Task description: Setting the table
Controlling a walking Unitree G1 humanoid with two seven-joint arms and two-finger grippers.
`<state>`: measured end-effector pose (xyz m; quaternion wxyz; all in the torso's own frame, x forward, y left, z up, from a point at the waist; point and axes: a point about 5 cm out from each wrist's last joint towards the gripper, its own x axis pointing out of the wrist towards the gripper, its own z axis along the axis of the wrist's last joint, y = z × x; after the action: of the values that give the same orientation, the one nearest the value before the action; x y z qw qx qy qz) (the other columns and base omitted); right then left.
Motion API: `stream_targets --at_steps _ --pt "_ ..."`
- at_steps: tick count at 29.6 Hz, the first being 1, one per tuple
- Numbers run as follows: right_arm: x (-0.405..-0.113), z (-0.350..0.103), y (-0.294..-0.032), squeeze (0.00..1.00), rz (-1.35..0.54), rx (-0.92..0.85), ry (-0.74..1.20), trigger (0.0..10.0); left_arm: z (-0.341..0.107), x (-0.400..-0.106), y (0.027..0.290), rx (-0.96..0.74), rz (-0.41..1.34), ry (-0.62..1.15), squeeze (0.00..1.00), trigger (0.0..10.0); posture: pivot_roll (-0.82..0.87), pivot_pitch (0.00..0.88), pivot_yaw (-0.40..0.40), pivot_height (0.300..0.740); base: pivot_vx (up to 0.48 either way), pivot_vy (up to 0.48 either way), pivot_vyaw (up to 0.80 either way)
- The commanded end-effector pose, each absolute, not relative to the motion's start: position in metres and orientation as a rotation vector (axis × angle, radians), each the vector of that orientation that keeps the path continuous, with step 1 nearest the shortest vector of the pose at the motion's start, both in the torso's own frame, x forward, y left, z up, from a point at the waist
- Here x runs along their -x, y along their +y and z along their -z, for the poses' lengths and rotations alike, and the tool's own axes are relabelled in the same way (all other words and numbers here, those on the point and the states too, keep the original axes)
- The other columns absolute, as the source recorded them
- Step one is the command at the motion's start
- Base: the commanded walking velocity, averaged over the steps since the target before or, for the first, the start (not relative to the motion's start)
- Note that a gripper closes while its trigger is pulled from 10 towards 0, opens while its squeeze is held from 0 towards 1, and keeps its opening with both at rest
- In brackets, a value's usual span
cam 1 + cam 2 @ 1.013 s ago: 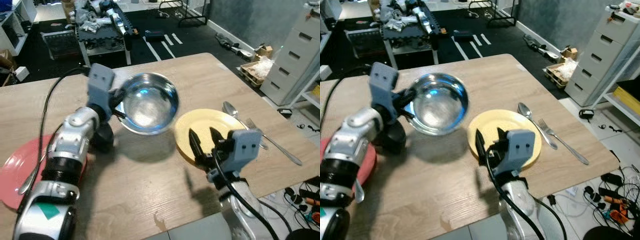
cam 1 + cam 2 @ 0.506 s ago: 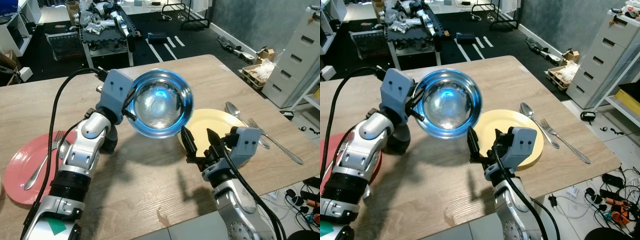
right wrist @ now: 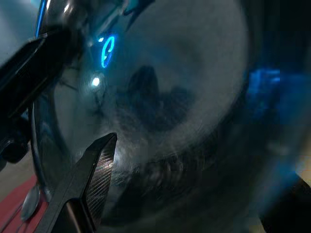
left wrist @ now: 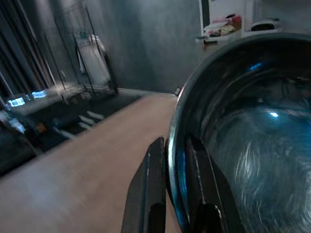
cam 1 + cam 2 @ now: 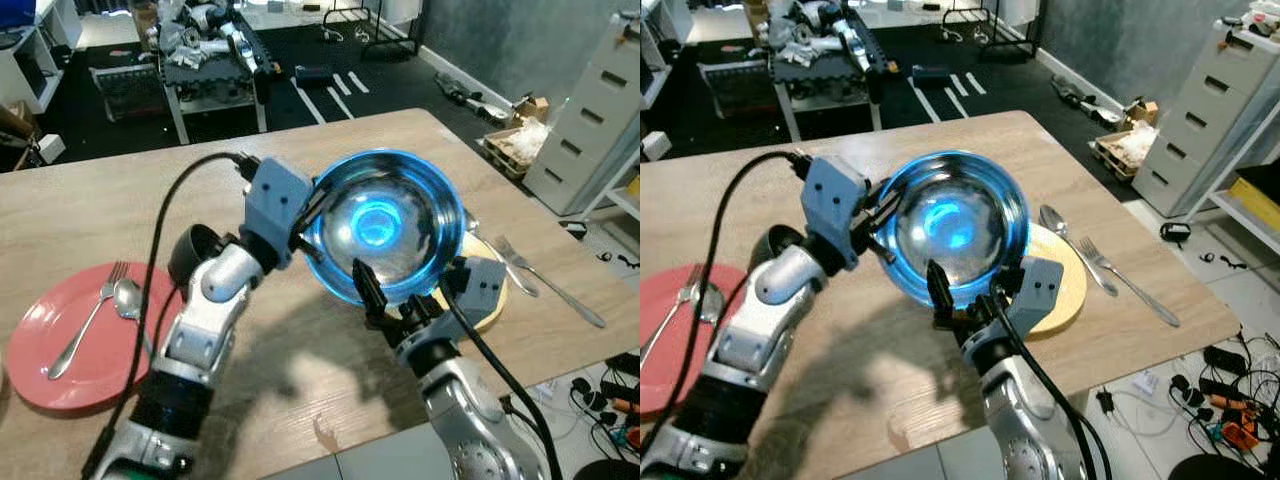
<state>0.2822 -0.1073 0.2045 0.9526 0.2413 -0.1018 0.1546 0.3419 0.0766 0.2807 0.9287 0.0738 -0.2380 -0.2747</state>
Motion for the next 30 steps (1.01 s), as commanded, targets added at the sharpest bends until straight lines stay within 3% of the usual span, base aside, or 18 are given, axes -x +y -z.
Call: stream_targets --at_steps 1,2,3,4,5,6,17,22,27,30 --pt "-0.284 -0.203 -0.1 0.0 -0.297 -0.574 -0.201 9.2 -0.285 -0.337 0.076 -0.094 0.584 -0.5 0.0 10.0 0.03 0.152 0.113 0.74 0.0 0.0 0.0" --pt "-0.284 -0.203 -0.102 0.0 -0.289 -0.573 -0.205 7.6 -0.285 -0.337 0.078 -0.077 0.582 -0.49 0.0 10.0 0.03 0.151 0.113 0.74 0.0 0.0 0.0" --pt "-0.284 -0.203 -0.103 0.0 -0.284 -0.573 -0.208 7.6 -0.285 -0.337 0.079 -0.065 0.581 -0.483 0.0 10.0 0.03 0.15 0.113 0.74 0.0 0.0 0.0" --pt "-0.285 -0.204 -0.104 0.0 -0.275 -0.569 -0.215 4.1 -0.284 -0.337 0.08 -0.066 0.577 -0.478 0.0 10.0 0.03 0.149 0.112 0.74 0.0 0.0 0.0" --pt "-0.285 -0.204 -0.104 0.0 -0.275 -0.569 -0.215 4.1 -0.284 -0.337 0.08 -0.066 0.577 -0.478 0.0 10.0 0.03 0.149 0.112 0.74 0.0 0.0 0.0" --pt "-0.285 -0.205 -0.106 0.0 -0.263 -0.568 -0.226 0.0 -0.282 -0.337 0.081 -0.062 0.574 -0.466 0.0 10.0 0.03 0.147 0.111 0.74 0.0 0.0 0.0" --pt "-0.286 -0.211 -0.111 0.0 -0.254 -0.576 -0.273 0.0 -0.271 -0.331 0.077 -0.052 0.605 -0.413 0.0 10.0 0.03 0.142 0.11 0.74 0.0 0.0 0.0" --pt "-0.284 -0.21 -0.109 0.0 -0.277 -0.586 -0.27 0.0 -0.271 -0.325 0.071 -0.3 0.576 -0.553 0.0 10.0 0.02 0.137 0.107 0.74 0.0 0.0 0.0" --pt "-0.283 -0.209 -0.108 0.0 -0.287 -0.586 -0.272 0.0 -0.27 -0.321 0.068 -0.409 0.559 -0.616 0.0 10.0 0.02 0.135 0.106 0.74 0.0 0.0 0.0" --pt "-0.283 -0.21 -0.108 0.0 -0.297 -0.589 -0.277 0.0 -0.271 -0.317 0.066 -0.558 0.517 -0.726 0.0 10.0 0.02 0.135 0.106 0.74 0.0 0.0 0.0"
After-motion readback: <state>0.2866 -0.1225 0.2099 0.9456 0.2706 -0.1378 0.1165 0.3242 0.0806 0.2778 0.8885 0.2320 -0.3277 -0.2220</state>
